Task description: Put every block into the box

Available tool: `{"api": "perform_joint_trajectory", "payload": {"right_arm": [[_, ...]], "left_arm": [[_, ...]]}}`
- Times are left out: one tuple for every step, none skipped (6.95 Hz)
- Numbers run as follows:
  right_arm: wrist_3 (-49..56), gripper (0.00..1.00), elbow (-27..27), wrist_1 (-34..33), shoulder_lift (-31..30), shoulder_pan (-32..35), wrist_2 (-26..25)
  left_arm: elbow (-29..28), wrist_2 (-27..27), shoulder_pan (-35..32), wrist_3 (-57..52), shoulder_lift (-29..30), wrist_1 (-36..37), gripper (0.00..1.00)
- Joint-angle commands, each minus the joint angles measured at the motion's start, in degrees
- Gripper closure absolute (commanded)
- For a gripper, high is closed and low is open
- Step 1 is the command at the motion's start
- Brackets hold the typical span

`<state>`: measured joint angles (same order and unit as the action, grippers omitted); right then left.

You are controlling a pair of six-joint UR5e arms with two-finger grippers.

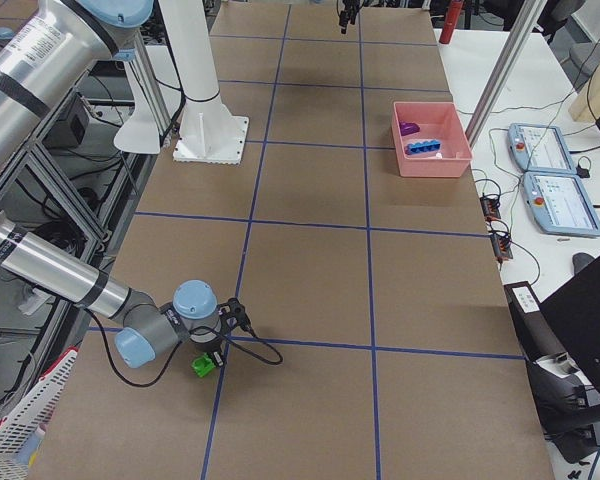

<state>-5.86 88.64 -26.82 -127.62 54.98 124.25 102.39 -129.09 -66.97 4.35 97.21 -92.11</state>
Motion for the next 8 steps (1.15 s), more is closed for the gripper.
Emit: {"api": "perform_joint_trajectory", "payload": {"right_arm": [[-1.0, 1.00, 0.6, -0.1, 0.2, 0.0, 0.3], [-1.8, 1.00, 2.5, -0.4, 0.4, 0.0, 0.6], [-5.2, 1.00, 4.8, -0.5, 0.6, 0.5, 3.0], [-9.8, 1.00, 6.7, -0.5, 3.3, 5.4, 7.9], [-17.2, 1.00, 8.7, -0.5, 6.0, 8.1, 12.2], [-25.1, 1.00, 10.1, -0.6, 9.7, 8.1, 12.9], [-31.9, 1.00, 10.5, -0.7, 14.2, 8.0, 13.2], [-38.2, 1.00, 10.8, -2.4, 19.2, 7.9, 14.6]], "left_arm": [[0.0, -0.1, 0.0, 0.7, 0.1, 0.0, 0.00], [0.0, 0.0, 0.0, 0.8, 0.0, 0.0, 0.00], [0.0, -0.1, 0.0, 0.8, 0.1, 0.0, 0.00], [0.1, -0.1, 0.1, 1.3, 0.1, 0.0, 0.00], [0.4, -0.1, 0.2, 3.1, 0.2, 0.0, 0.00], [0.8, -0.1, 0.2, 4.0, 0.2, 0.0, 0.00], [0.7, -1.1, 0.2, 4.0, 0.2, 0.0, 0.00], [0.9, -1.7, 0.1, 4.0, 0.0, -0.1, 0.00]]}}
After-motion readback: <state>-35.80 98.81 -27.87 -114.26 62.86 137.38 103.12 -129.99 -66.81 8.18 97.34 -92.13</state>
